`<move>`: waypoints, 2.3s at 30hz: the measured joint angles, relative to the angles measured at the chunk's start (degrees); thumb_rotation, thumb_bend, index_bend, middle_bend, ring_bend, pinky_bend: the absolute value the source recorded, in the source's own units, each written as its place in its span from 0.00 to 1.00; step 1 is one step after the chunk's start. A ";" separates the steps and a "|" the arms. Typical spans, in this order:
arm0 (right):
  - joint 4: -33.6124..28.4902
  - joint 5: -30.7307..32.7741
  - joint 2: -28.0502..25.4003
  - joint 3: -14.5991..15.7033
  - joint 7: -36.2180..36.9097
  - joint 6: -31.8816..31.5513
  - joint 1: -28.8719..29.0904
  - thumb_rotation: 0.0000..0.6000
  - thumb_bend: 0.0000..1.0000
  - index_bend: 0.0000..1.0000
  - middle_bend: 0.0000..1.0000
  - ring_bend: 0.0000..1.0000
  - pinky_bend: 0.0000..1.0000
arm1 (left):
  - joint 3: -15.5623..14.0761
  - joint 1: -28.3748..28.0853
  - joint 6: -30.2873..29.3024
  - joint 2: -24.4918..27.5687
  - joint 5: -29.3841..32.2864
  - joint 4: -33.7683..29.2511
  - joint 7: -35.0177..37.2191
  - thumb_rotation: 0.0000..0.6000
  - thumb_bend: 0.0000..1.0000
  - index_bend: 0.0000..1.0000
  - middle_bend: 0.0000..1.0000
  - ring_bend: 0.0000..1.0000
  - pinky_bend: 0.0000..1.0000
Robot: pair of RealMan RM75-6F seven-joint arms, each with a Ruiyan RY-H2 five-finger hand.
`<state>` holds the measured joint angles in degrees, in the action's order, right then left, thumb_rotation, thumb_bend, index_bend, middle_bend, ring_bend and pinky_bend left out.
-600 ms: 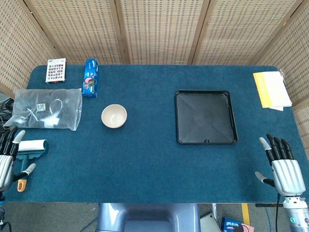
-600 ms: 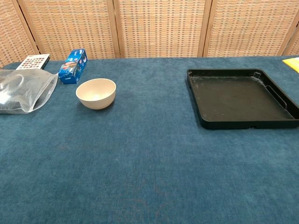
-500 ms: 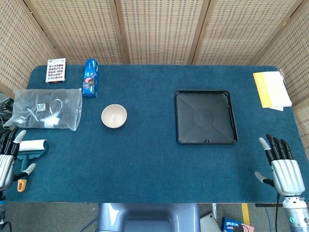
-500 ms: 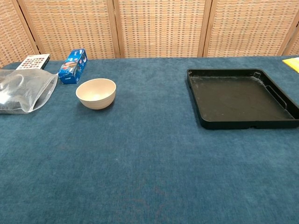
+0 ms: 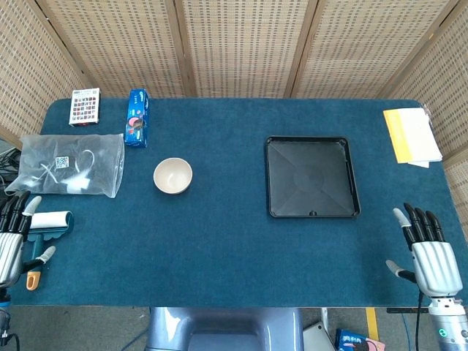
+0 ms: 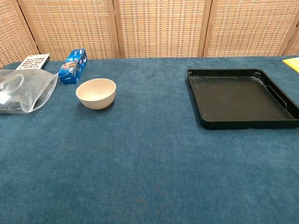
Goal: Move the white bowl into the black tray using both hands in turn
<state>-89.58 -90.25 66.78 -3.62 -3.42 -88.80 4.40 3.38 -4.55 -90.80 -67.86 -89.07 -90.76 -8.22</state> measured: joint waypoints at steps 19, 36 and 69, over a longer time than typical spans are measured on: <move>-0.25 -0.15 -0.31 0.24 0.98 0.33 0.03 1.00 0.15 0.06 0.00 0.00 0.00 | 2.19 -3.46 3.48 -0.01 0.76 -1.47 -1.89 1.00 0.17 0.09 0.00 0.00 0.00; 1.07 1.75 -0.61 -0.43 4.10 1.20 0.17 1.00 0.15 0.07 0.00 0.00 0.00 | 9.84 -21.28 23.85 -5.07 7.30 1.59 -9.98 1.00 0.18 0.40 0.00 0.00 0.00; 3.14 4.24 -1.83 -2.19 11.63 0.76 -0.43 1.00 0.15 0.08 0.00 0.00 0.00 | 9.63 -39.92 42.32 -22.68 26.20 20.02 -21.92 1.00 0.27 0.49 0.00 0.00 0.00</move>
<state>-86.44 -86.00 64.95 -5.81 8.21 -88.05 3.97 13.01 -44.47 -48.48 -90.54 -62.87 -70.74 -30.14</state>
